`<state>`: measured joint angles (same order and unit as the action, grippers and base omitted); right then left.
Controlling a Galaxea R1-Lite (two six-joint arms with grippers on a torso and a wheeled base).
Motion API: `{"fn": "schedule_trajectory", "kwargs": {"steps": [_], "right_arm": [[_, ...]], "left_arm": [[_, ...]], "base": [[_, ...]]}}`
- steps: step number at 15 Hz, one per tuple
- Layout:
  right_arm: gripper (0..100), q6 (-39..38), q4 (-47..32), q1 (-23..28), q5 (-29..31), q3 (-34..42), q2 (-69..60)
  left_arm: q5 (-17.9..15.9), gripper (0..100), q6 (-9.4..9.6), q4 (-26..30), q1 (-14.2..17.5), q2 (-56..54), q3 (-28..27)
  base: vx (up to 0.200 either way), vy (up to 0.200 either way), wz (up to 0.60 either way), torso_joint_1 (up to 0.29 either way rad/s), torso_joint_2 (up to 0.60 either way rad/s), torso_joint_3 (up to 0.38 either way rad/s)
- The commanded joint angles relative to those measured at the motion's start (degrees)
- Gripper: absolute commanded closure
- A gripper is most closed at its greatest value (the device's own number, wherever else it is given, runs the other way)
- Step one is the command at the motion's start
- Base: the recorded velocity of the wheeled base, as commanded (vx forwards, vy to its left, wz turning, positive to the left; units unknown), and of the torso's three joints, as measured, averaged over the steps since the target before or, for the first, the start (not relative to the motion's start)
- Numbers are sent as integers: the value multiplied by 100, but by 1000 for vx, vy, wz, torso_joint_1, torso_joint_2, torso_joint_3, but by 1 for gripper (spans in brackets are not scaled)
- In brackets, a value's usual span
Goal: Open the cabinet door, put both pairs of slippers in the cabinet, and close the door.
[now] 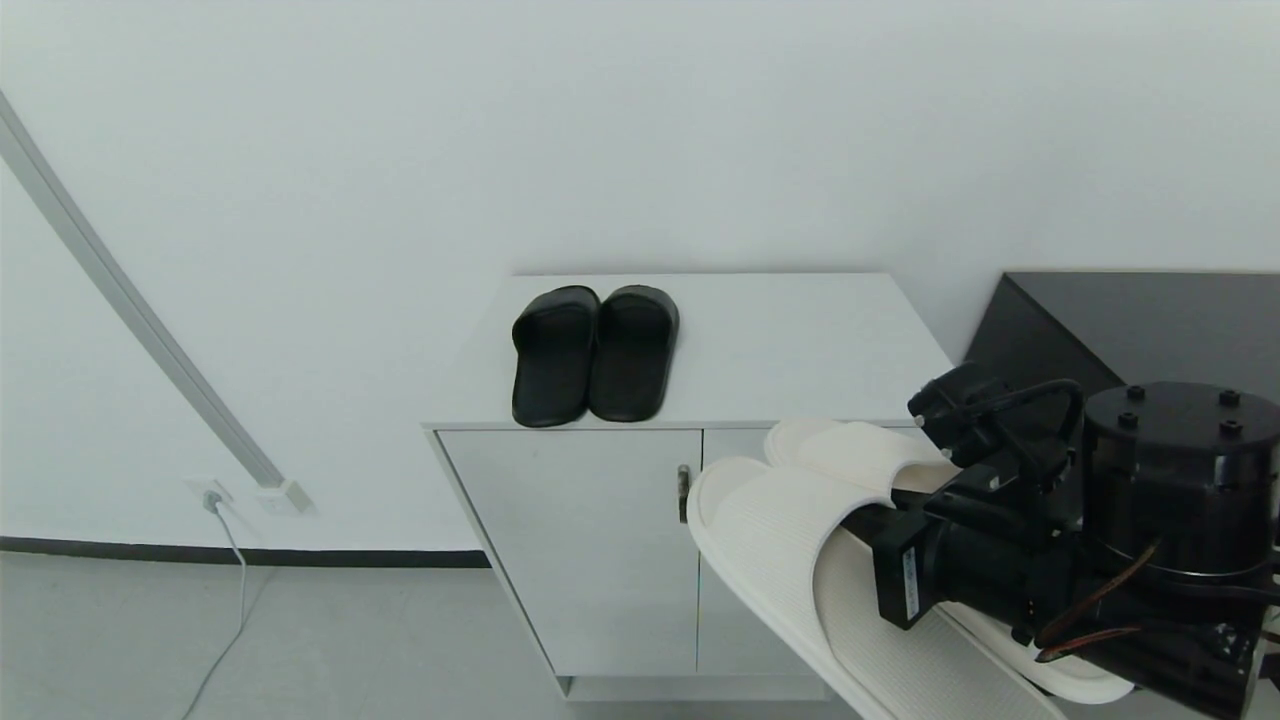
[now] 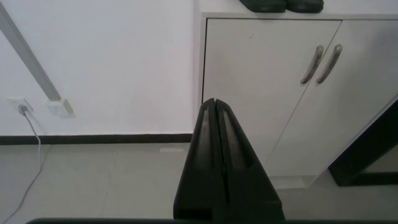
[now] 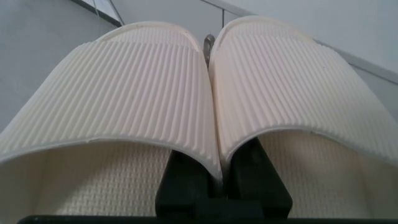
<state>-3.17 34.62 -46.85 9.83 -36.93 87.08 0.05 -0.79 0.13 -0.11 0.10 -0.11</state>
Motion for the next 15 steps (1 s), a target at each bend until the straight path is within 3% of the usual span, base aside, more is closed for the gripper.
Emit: {"fn": "schedule_trajectory", "kwargs": {"steps": [1, 10, 11, 15], "right_arm": [[100, 1, 1, 0, 2, 36, 20], [100, 1, 1, -9, 2, 54, 11], [100, -8, 1, -9, 2, 54, 11], [100, -8, 1, -9, 11, 107, -24]], "left_arm": [[4, 100, 0, 4, 2, 8, 2], [4, 100, 9, 4, 2, 8, 2], [4, 0, 18, 4, 2, 8, 2], [4, 0, 9, 4, 2, 8, 2]], "base": [[0, 0, 0, -159, 359, 188], [0, 0, 0, -213, 513, 295], [0, 0, 0, -217, 525, 320], [0, 0, 0, -195, 516, 315]]}}
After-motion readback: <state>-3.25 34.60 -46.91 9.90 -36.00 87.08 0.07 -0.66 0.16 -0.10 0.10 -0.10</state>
